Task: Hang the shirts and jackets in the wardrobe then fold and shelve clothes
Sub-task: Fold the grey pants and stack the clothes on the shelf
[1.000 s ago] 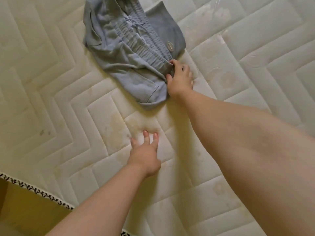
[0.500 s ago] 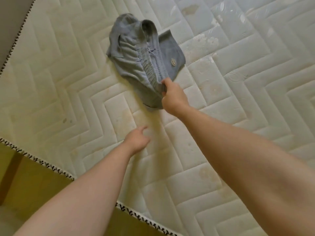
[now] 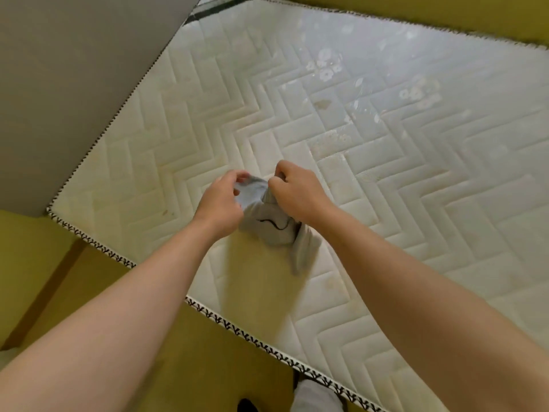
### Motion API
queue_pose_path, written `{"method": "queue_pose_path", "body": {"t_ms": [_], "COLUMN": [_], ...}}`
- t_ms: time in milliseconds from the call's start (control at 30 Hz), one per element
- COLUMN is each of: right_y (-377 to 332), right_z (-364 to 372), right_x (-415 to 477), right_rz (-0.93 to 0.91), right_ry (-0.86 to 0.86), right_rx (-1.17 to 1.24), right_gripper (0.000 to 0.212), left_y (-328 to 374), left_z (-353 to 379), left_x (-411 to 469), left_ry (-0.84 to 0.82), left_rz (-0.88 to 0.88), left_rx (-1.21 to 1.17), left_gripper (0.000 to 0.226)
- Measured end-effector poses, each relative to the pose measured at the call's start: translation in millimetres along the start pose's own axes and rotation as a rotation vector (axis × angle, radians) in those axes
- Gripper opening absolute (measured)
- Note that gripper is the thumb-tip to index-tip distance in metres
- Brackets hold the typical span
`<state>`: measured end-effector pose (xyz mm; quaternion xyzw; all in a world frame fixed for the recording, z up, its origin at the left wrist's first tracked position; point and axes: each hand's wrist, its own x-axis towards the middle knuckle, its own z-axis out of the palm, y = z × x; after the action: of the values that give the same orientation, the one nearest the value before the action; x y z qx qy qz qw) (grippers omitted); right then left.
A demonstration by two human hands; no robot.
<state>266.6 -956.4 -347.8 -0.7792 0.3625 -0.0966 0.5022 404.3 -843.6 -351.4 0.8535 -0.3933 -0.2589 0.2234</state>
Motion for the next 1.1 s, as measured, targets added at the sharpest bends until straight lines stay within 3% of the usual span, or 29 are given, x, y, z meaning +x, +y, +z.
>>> {"method": "queue_pose_path", "body": {"t_ms": [200,367,533,800,967,1100], "right_y": [-114.6,-198.5,-254.8,-307.3,-318.5,-310.9], "right_z": [-45.4,-67.3,-76.4,-88.6,-110.0,-122.8], "right_x": [-32.7,-73.0,-111.1,-152.6,-156.6,-155.0], "right_rz": [-0.258,-0.444,-0.527,-0.596,-0.576,-0.536], "right_ry": [-0.158,-0.245,-0.098,0.149,0.395,0.49], "right_rx": [-0.054,-0.248,-0.54,-0.56,-0.442,-0.533], "right_gripper": [0.025,0.022,0.022,0.025,0.023,0.026], "left_y": [37.1,66.6,81.5,59.8,17.1,-5.6], "left_z": [-57.4,-116.5,-155.8,-176.5,-185.6,-210.1], "left_x": [-41.1,-87.4,-128.0,-166.9,-174.9,-168.3], "left_ry": [-0.057,-0.219,-0.205,-0.066,-0.031,0.088], "left_rz": [0.032,0.084,0.205,0.325,0.286,0.21], "left_rx": [-0.032,-0.405,-0.475,-0.249,-0.101,0.05], "left_gripper": [0.072,0.057,0.039,0.058,0.025,0.009]}}
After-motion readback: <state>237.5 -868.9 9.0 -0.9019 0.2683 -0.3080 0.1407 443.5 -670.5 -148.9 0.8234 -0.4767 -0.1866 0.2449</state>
